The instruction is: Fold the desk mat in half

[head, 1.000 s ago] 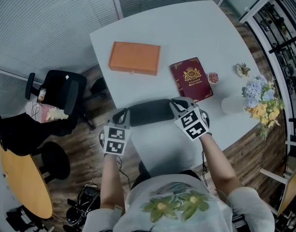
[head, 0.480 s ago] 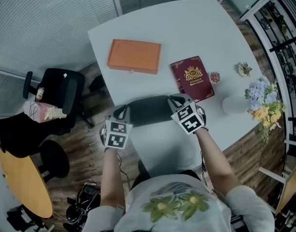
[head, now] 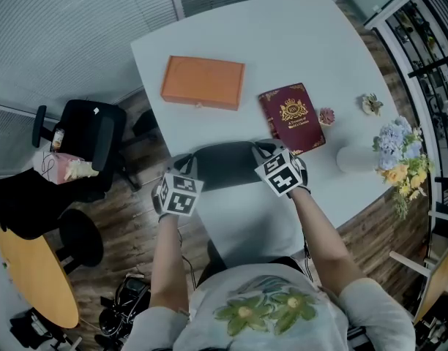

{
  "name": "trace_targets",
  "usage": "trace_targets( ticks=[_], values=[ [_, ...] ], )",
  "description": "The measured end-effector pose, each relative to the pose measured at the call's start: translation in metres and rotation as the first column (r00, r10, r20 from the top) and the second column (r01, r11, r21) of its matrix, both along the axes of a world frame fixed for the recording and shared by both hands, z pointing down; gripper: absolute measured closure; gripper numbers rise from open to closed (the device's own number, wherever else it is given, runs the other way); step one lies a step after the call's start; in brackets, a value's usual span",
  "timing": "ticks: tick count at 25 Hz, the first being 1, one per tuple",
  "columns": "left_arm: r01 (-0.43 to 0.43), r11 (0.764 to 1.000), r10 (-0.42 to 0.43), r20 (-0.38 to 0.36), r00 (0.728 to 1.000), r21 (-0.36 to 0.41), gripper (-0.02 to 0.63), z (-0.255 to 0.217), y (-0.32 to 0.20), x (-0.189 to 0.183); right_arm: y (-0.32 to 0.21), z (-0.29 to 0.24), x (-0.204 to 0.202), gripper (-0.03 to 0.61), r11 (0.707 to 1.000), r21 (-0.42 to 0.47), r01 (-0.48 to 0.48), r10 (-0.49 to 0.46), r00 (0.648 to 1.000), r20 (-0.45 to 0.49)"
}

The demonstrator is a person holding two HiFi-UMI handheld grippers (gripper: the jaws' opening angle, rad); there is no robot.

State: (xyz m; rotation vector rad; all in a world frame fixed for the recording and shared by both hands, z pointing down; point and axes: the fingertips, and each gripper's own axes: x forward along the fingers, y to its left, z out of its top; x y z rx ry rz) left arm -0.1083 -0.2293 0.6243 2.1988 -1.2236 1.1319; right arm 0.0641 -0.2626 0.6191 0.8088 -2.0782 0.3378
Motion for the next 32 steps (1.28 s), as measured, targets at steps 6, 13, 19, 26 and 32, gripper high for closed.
trace_targets(
  ticks=[6,13,19,26,32],
  values=[
    [-0.023,1.0,0.024,0.048,0.999,-0.022,0.598,0.017,0.0,-0.001,-0.002,0.016,-0.003,0.548,0.999,-0.037,-0.004,0.003,1.0,-0.011],
    [-0.001,0.999,0.004,0.056,0.998,-0.048,0.598,0.034,-0.001,-0.004,-0.005,0.031,-0.006,0.548,0.999,-0.046,-0.002,0.0,0.999,-0.043],
    [0.03,0.998,-0.025,0.075,0.997,-0.063,0.598,0.046,0.001,-0.005,-0.007,0.04,-0.008,0.548,0.998,-0.057,-0.022,0.017,0.996,-0.092],
    [0.077,0.994,-0.072,0.062,0.995,-0.081,0.598,0.05,-0.002,-0.006,-0.009,0.045,-0.007,0.548,0.996,-0.079,-0.047,0.039,0.993,-0.111],
    [0.139,0.981,-0.14,0.003,0.99,-0.137,0.597,0.05,-0.003,-0.009,-0.009,0.046,-0.009,0.548,0.995,-0.084,-0.056,0.048,0.994,-0.103]
  ],
)
